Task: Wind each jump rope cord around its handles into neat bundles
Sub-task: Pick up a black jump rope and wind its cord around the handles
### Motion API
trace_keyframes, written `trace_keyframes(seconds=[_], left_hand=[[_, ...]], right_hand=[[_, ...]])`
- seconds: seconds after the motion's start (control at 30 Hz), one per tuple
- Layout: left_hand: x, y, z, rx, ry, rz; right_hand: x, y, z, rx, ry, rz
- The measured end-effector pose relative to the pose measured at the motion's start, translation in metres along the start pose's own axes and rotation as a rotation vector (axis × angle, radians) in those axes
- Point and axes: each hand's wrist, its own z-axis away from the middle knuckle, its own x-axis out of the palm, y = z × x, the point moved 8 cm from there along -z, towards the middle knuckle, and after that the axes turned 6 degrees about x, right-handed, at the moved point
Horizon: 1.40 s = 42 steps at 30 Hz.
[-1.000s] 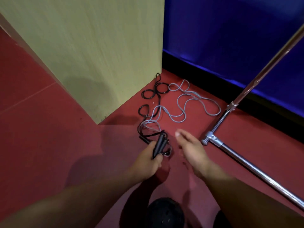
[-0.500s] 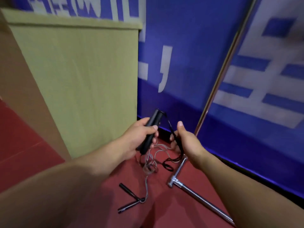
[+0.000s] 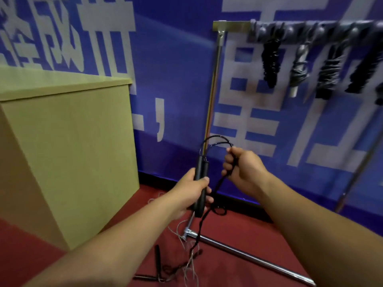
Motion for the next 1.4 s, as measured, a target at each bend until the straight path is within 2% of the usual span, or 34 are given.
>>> trace_keyframes(seconds=[0.13, 0.2, 0.3, 0.37, 0.5, 0.63, 0.7, 0.83, 0.93, 1.1, 1.23, 1.3, 1.4], left_hand=[[0.035, -0.001, -0.001, 0.058, 0.024, -0.005], [0.049, -0.009, 0.004, 0.08, 0.037, 0.02], [0.055, -0.035, 0.009, -0.024, 0.046, 0.023], [0.049, -0.047, 0.011, -0.109, 0.035, -0.005], [0.036, -0.049, 0.012, -0.132, -0.028, -0.078], [0.043, -0.053, 0.016, -0.151, -0.108, -0.12], [0.052, -0.054, 0.015, -0.14, -0.135, -0.13], [0.073, -0.054, 0.014, -0.132, -0.199, -0.097], [0.09, -0.056, 0.019, -0.154, -0.289, -0.067], [0.104, -0.055, 0.032, -0.107, -0.451, -0.219], [0.088, -0.059, 0.029, -0.029, -0.455, -0.426], [0.077, -0.059, 0.027, -0.001, -0.444, -0.495], [0.064, -0.063, 0.029, 0.002, -0.466, -0.571]], right_hand=[[-0.01, -0.039, 0.022, -0.087, -0.084, -0.166], [-0.014, -0.051, 0.032, -0.129, -0.108, -0.167], [-0.035, -0.03, 0.038, -0.164, -0.048, 0.123], [-0.054, 0.001, 0.04, -0.121, -0.014, 0.29], [-0.099, 0.05, 0.049, -0.014, 0.0, 0.215], [-0.132, 0.075, 0.063, 0.08, 0.013, 0.528], [-0.139, 0.066, 0.063, 0.045, 0.015, 0.595], [-0.15, 0.061, 0.063, 0.014, 0.123, 0.552], [-0.145, 0.071, 0.067, 0.027, 0.13, 0.512], [-0.133, 0.058, 0.071, -0.093, 0.203, 0.373], [-0.118, 0.061, 0.071, -0.063, 0.156, 0.282], [-0.107, 0.063, 0.072, -0.078, 0.128, 0.502], [-0.091, 0.064, 0.074, -0.235, 0.15, 1.136]])
